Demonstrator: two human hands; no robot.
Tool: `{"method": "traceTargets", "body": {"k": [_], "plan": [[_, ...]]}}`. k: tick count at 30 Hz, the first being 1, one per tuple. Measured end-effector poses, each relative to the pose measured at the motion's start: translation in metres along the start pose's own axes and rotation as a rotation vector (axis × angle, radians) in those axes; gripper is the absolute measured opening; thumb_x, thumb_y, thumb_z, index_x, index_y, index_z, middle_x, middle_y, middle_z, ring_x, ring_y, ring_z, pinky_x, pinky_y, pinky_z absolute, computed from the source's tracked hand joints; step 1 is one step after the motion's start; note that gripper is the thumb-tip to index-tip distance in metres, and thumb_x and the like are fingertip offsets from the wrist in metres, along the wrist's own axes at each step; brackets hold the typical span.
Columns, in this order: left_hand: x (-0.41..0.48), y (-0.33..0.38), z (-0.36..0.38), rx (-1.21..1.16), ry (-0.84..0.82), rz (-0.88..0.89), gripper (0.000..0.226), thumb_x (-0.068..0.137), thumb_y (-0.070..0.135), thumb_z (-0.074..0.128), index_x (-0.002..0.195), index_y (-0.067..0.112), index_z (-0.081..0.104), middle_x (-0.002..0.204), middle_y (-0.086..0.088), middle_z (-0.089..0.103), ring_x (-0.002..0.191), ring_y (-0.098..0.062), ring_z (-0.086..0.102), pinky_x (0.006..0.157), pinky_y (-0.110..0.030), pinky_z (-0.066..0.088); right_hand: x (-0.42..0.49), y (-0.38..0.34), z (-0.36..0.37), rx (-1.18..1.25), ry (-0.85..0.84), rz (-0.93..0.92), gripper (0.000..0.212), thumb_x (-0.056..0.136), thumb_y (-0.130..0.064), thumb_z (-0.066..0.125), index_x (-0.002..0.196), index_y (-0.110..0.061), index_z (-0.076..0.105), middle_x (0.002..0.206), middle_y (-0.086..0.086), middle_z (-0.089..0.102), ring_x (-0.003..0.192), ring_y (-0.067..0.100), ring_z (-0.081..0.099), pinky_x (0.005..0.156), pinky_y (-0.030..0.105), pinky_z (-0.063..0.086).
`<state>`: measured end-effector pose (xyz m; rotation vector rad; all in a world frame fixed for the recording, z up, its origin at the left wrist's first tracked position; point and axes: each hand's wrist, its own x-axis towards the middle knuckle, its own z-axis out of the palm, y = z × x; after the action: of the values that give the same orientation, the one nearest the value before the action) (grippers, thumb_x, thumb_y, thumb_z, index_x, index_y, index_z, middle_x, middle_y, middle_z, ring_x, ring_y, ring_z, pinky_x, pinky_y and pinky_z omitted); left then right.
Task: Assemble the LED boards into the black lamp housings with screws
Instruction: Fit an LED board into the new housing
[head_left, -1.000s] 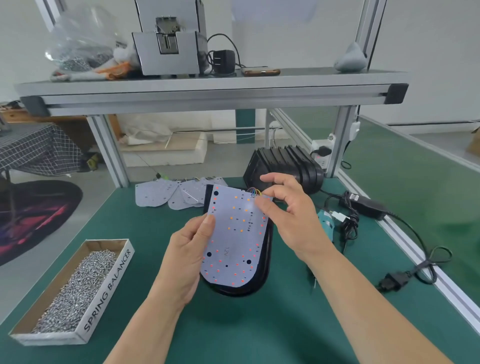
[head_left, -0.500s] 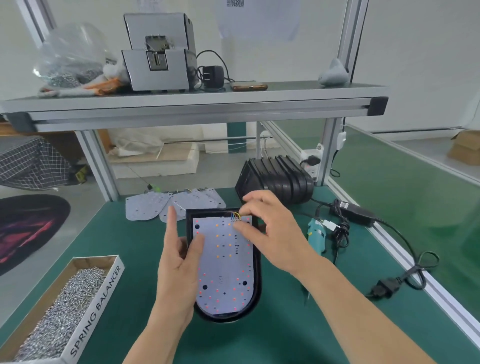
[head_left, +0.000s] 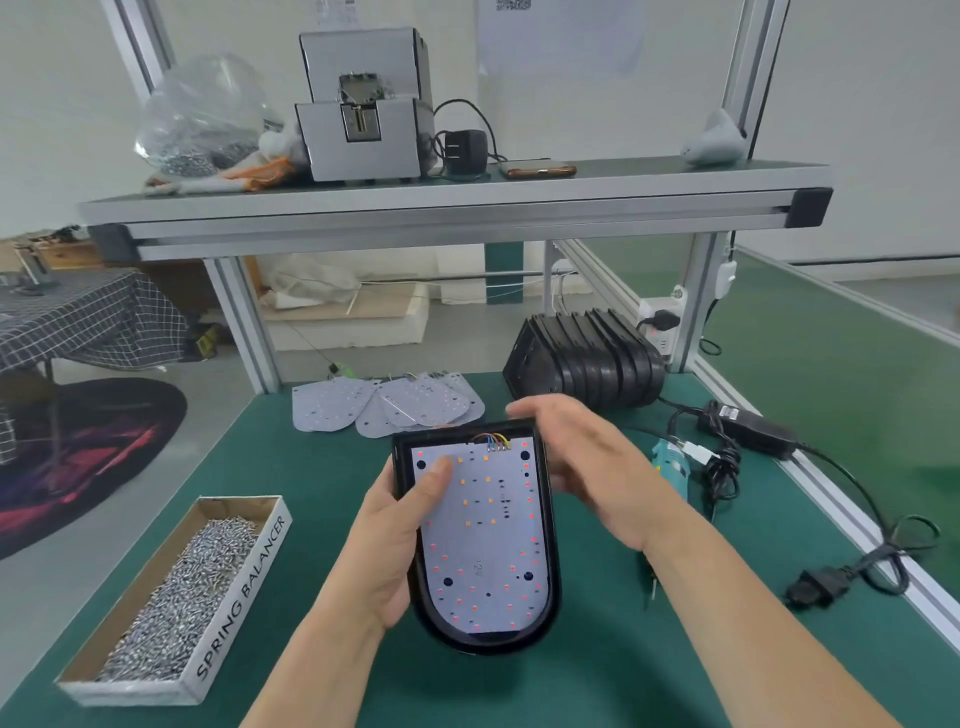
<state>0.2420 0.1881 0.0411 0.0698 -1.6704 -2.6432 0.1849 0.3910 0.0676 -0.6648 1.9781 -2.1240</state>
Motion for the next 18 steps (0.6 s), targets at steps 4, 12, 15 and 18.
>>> {"method": "traceTargets", "body": {"k": [4, 12, 15, 18], "plan": [[-0.002, 0.001, 0.005, -0.012, -0.047, -0.043, 0.05, 0.071, 0.039, 0.083, 0.117, 0.021, 0.072, 0.123, -0.012, 0.072, 0.11, -0.03, 0.071, 0.079, -0.039, 0.06, -0.006, 0.003, -0.001, -0.056, -0.164, 0.121, 0.041, 0.099, 0.007, 0.046, 0.119, -0.023, 0.067, 0.113, -0.012, 0.074, 0.096, 0.013, 0.066, 0.081, 0.023, 0.054], [-0.007, 0.006, 0.012, 0.051, -0.058, -0.05, 0.044, 0.061, 0.028, 0.092, 0.101, 0.017, 0.076, 0.114, -0.017, 0.074, 0.097, -0.032, 0.074, 0.073, -0.038, 0.06, -0.011, 0.013, 0.016, -0.355, -0.121, 0.037, 0.049, 0.09, 0.013, 0.054, 0.068, -0.028, 0.07, 0.069, -0.029, 0.066, 0.065, -0.007, 0.057, 0.065, 0.011, 0.047], [-0.007, 0.013, 0.013, 0.052, -0.059, -0.048, 0.046, 0.06, 0.028, 0.093, 0.101, 0.017, 0.076, 0.113, -0.017, 0.075, 0.095, -0.033, 0.075, 0.072, -0.039, 0.06, -0.018, 0.006, 0.023, -0.051, -0.245, 0.081, 0.056, 0.085, -0.003, 0.055, 0.091, -0.055, 0.075, 0.093, -0.029, 0.073, 0.087, -0.01, 0.068, 0.074, 0.011, 0.052], [-0.008, 0.017, 0.014, 0.027, -0.047, -0.039, 0.045, 0.062, 0.027, 0.094, 0.102, 0.015, 0.076, 0.112, -0.018, 0.075, 0.093, -0.034, 0.075, 0.07, -0.04, 0.061, -0.013, 0.013, 0.024, -0.162, -0.168, 0.05, 0.039, 0.08, -0.005, 0.056, 0.08, -0.038, 0.077, 0.083, -0.023, 0.073, 0.076, -0.007, 0.065, 0.07, 0.015, 0.051]]}}
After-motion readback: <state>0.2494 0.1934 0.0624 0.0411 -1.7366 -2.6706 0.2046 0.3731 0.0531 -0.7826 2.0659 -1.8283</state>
